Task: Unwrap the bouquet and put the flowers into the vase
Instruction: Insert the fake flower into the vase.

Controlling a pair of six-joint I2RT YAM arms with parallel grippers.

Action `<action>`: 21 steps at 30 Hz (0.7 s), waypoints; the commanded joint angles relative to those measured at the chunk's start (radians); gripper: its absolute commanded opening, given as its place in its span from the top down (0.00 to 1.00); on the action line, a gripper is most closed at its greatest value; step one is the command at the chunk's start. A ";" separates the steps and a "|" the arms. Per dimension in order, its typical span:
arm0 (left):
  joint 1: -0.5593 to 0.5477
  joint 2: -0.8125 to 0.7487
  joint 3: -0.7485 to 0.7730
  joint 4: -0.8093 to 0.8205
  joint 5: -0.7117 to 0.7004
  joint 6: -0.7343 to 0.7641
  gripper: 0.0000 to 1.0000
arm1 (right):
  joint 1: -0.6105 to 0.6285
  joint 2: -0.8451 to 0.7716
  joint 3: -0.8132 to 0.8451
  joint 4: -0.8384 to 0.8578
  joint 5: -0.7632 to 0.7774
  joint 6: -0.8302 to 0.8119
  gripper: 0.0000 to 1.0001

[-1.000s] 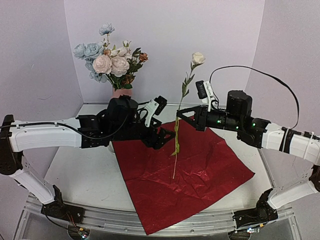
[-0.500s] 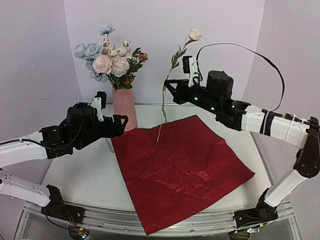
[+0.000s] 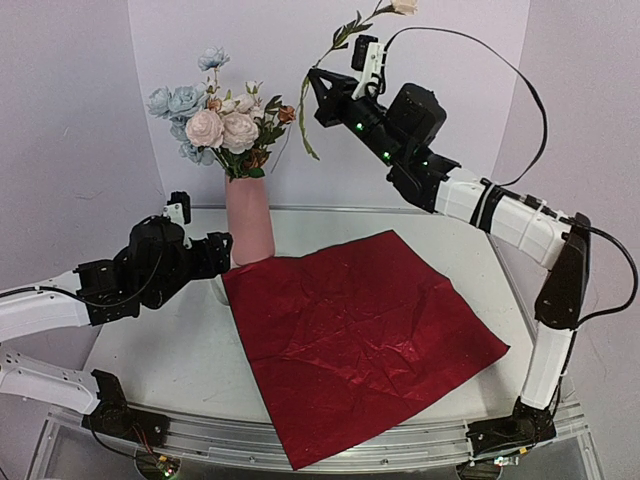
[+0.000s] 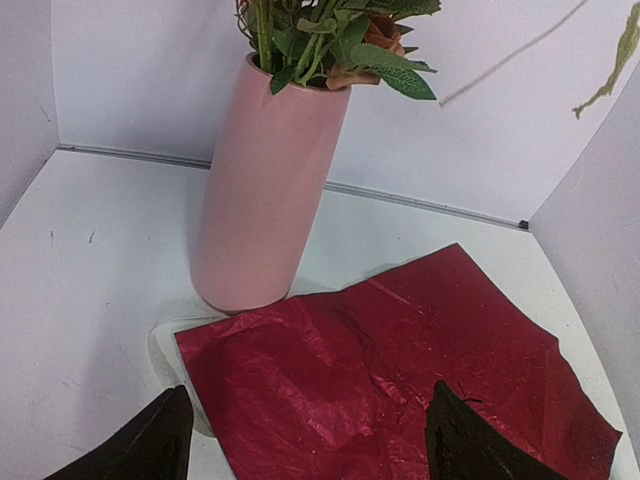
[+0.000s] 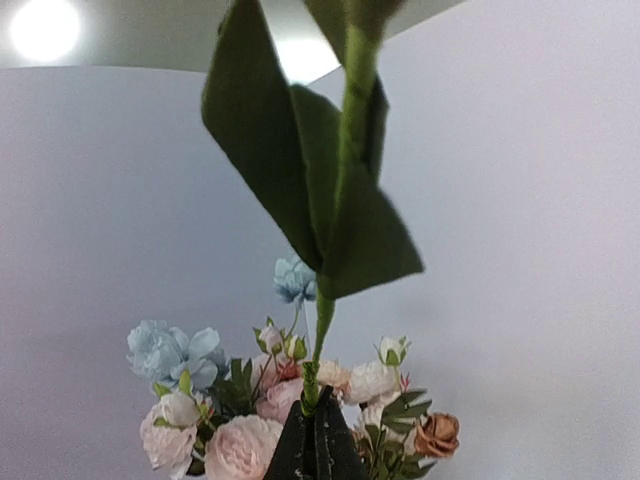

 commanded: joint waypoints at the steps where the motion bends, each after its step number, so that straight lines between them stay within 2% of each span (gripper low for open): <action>1: 0.007 -0.002 0.013 -0.024 -0.042 0.006 0.19 | 0.005 0.113 0.185 0.136 0.004 -0.039 1.00; 5: 0.008 -0.013 0.014 -0.031 -0.041 0.008 0.19 | 0.005 0.214 0.326 0.141 -0.002 -0.038 1.00; 10: 0.012 -0.025 0.018 -0.040 -0.041 0.012 0.19 | 0.005 0.300 0.414 0.147 0.009 -0.035 1.00; 21: 0.013 0.002 0.028 -0.043 -0.034 0.019 0.19 | 0.005 0.417 0.433 0.175 0.018 0.031 1.00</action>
